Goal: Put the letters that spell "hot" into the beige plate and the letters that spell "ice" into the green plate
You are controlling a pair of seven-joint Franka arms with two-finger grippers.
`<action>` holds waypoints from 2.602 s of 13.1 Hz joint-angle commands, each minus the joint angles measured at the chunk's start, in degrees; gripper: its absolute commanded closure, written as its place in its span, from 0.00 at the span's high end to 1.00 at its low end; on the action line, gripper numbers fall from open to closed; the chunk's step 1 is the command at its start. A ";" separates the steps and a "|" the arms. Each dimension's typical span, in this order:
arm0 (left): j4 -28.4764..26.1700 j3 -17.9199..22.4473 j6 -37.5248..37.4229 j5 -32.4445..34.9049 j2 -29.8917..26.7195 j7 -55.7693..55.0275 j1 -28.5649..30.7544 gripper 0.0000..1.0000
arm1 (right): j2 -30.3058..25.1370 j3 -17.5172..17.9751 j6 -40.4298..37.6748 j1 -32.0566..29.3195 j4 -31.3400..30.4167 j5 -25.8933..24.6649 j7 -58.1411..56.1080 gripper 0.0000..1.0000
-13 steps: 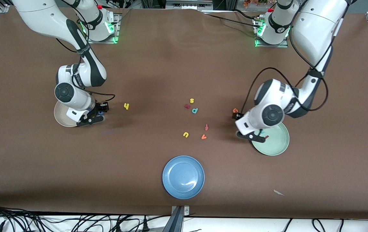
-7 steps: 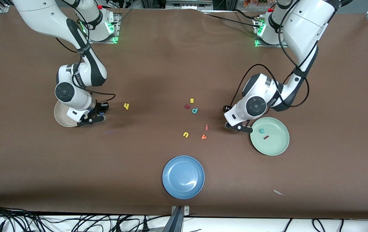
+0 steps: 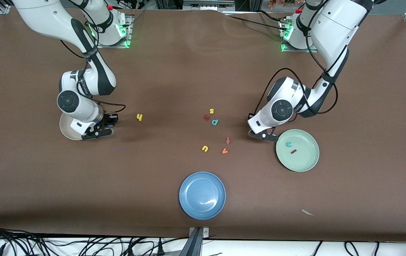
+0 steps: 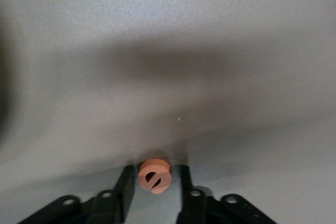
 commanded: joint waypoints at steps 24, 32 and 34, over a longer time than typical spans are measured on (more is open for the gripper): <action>13.67 -3.12 -17.28 11.71 -3.24 12.53 12.65 1.00 | -2.24 6.85 -8.39 0.30 2.89 1.00 19.48 0.99; 32.37 -5.06 -42.93 7.12 -10.64 12.52 10.36 1.00 | 1.37 12.05 0.13 2.24 0.00 1.27 44.99 0.99; 33.72 -3.49 -44.89 5.90 -14.92 12.70 10.89 1.00 | 1.19 12.05 3.04 2.24 -2.11 1.27 46.38 0.99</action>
